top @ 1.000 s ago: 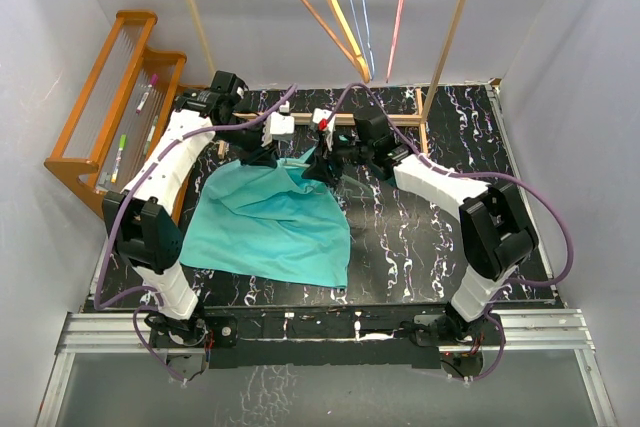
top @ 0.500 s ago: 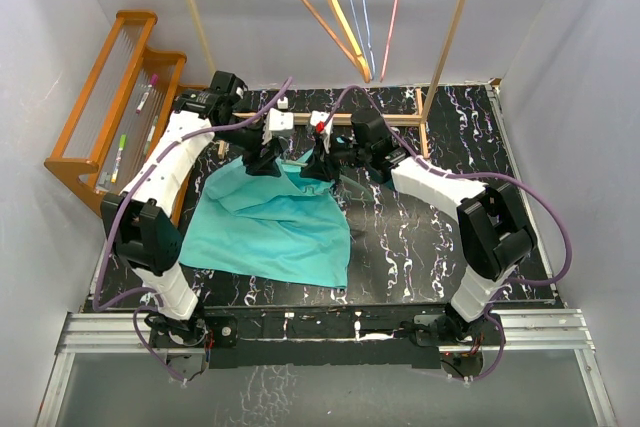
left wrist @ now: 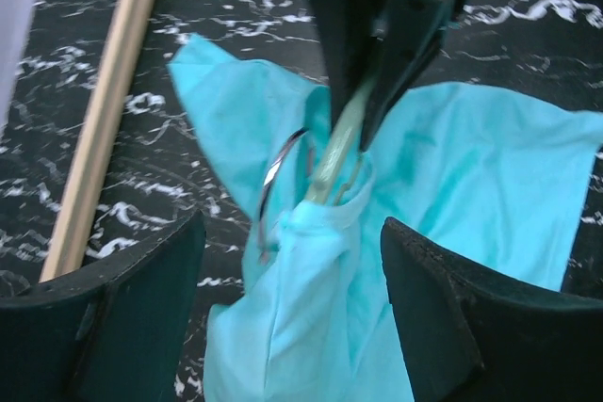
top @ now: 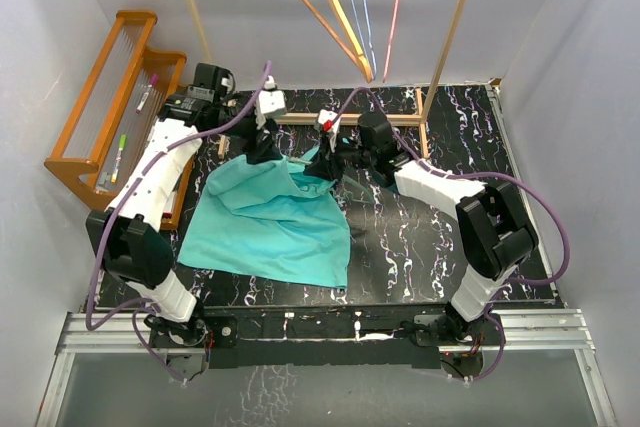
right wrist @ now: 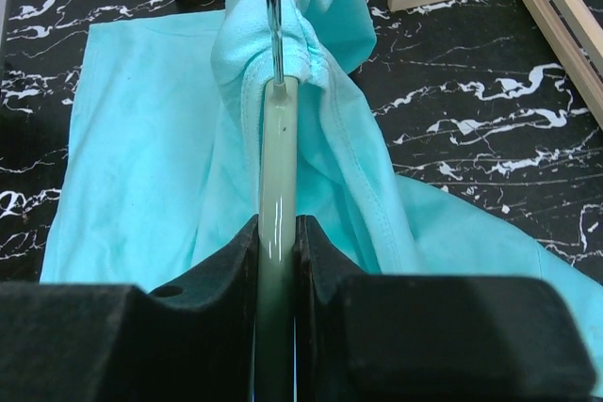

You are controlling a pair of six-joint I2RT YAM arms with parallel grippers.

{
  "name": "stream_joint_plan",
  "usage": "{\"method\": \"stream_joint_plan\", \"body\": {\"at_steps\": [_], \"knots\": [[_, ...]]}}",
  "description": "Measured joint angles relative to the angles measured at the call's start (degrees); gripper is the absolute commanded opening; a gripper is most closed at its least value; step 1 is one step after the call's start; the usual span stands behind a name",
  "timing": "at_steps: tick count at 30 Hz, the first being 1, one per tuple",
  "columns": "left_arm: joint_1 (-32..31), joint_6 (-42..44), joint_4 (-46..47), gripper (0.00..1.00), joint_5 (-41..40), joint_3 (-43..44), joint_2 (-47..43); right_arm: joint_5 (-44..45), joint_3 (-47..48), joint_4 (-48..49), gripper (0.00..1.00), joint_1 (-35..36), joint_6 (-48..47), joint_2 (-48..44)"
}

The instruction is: Place the t-shirt on the hanger

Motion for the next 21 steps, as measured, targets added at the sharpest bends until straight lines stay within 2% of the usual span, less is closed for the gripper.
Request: {"method": "stream_joint_plan", "body": {"at_steps": [9,13,21], "knots": [[9.8,-12.8,9.9,0.73,2.0,0.0,-1.1,-2.8,-2.5,7.4,0.08,-3.3,5.4,-0.1],[10.6,-15.3,12.2,0.73,2.7,-0.1,-1.4,-4.2,-3.2,11.8,0.08,-4.0,8.1,-1.1],[11.5,-16.0,14.7,0.63,3.2,-4.2,-5.8,-6.0,-5.0,17.4,0.08,-5.0,11.4,-4.9]]}}
